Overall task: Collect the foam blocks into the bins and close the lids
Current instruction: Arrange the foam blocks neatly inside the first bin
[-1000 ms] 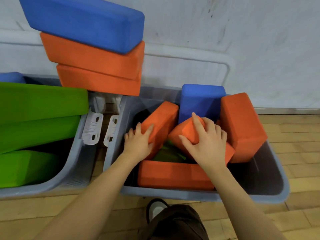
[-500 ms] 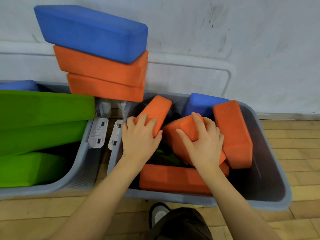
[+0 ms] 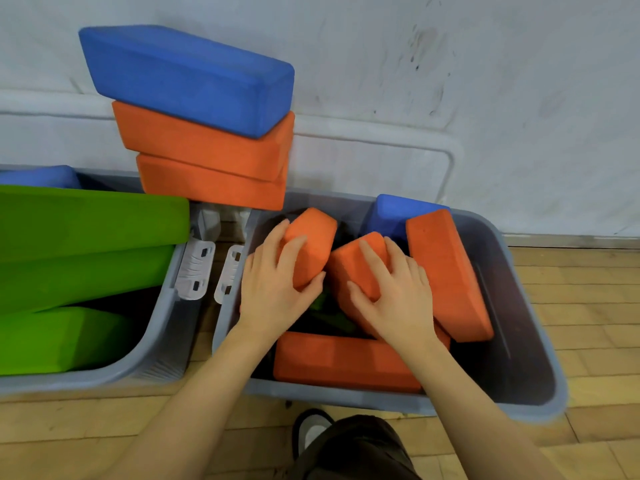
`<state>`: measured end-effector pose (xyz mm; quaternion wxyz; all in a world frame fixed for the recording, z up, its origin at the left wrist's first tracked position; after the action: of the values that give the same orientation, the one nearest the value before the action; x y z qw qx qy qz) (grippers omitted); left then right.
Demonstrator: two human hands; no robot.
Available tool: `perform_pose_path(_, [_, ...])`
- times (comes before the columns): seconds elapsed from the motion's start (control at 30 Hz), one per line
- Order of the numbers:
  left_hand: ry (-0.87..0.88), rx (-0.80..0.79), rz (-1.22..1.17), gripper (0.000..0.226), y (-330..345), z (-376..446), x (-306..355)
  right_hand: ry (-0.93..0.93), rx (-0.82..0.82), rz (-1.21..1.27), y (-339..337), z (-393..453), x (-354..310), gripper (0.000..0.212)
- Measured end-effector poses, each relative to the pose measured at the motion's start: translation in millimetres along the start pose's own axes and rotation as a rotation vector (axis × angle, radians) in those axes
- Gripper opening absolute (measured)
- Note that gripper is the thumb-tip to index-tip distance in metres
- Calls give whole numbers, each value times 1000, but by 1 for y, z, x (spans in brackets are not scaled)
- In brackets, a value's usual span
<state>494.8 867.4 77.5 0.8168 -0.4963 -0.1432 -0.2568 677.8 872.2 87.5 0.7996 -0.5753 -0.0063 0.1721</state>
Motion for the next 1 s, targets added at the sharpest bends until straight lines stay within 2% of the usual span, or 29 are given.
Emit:
perform_pose_path(0.1, [13, 16, 64, 56, -10, 24, 11, 113, 92, 13, -11, 7, -1, 55])
perform_pose_path(0.2, [-27, -15, 44, 59, -15, 31, 11, 160, 103, 27, -21, 8, 0, 54])
perform_pose_path(0.4, [-49, 53, -68, 55, -12, 20, 30, 114, 129, 90, -40, -3, 3, 54])
perform_pose_path(0.57, [-119, -116, -20, 60, 7, 14, 38, 151, 93, 119, -52, -8, 8, 58])
perform_pose_path(0.7, [-270, -389, 57, 90, 19, -3, 16, 195, 48, 63, -41, -9, 5, 59])
perform_pose_path(0.77, [-254, -431, 94, 100, 19, -9, 10, 222, 64, 78, -36, -10, 7, 57])
perform_pose_path(1.0, [-157, -141, 251, 76, 14, 5, -9, 248, 124, 198, -27, -5, 3, 52])
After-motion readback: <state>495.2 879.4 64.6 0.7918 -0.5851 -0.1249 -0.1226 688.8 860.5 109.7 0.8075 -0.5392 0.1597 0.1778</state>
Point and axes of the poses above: each hand's wrist, its own z-axis towards the middle knuckle, its own y-axis out of the palm, x = y × z, the point moved 1 cm from there along z, towards the middle knuckle, and after that the axes turned 5 degrees about -x, right-handed, at the moved point
